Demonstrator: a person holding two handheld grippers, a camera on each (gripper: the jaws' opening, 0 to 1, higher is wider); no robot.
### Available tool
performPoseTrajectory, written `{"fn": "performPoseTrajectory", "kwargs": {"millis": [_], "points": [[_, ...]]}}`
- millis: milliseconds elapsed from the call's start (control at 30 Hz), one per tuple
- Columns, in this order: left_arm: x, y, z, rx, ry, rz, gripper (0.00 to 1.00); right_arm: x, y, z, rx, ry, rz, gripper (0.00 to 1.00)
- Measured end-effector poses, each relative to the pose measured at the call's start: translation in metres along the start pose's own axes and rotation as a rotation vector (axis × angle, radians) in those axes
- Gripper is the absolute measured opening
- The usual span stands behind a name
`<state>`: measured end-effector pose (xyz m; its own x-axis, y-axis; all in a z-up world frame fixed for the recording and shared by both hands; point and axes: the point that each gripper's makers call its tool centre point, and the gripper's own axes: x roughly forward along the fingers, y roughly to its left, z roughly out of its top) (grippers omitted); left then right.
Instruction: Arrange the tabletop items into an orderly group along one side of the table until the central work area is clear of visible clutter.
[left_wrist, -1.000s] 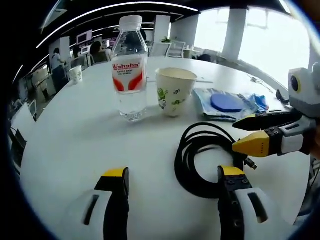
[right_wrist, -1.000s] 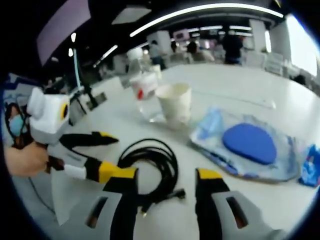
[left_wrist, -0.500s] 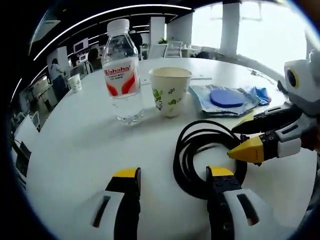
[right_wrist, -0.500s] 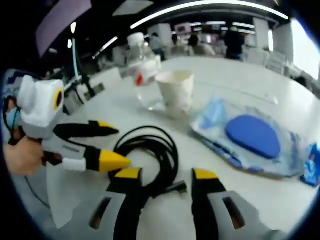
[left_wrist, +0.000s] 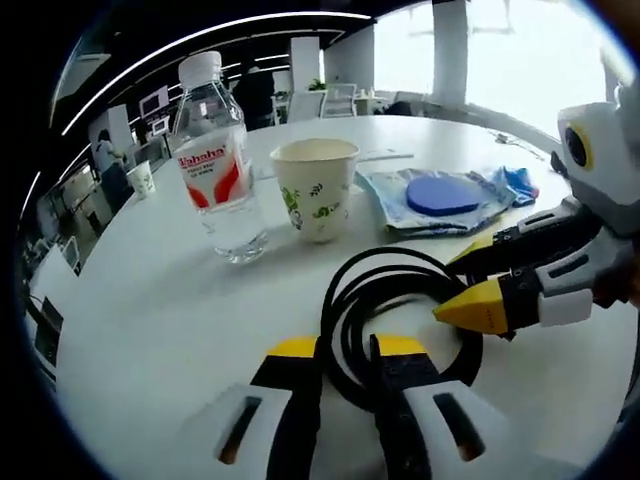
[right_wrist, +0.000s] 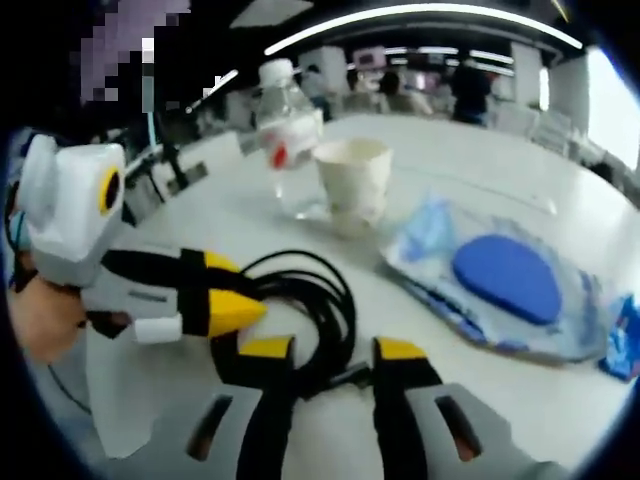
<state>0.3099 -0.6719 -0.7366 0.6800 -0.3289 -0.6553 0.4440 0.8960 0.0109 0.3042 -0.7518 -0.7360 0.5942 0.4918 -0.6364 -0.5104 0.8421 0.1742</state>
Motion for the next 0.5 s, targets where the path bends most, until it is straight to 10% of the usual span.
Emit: {"fn": "performPoseTrajectory", "kwargs": {"millis": [200, 267, 500], "points": [[0.003, 0.002, 0.001, -0.067, 0.010, 0.014, 0.10, -0.001, 0.003, 0.002, -0.013, 0.014, -0.012, 0.20], [0.001, 0.000, 0.000, -0.077, 0.018, 0.013, 0.09, -0.006, 0.001, 0.009, 0.100, -0.032, -0.028, 0.00], [-0.004, -0.004, -0.001, -0.112, 0.013, 0.008, 0.07, 0.001, -0.002, 0.003, 0.096, 0.024, 0.016, 0.00]]}}
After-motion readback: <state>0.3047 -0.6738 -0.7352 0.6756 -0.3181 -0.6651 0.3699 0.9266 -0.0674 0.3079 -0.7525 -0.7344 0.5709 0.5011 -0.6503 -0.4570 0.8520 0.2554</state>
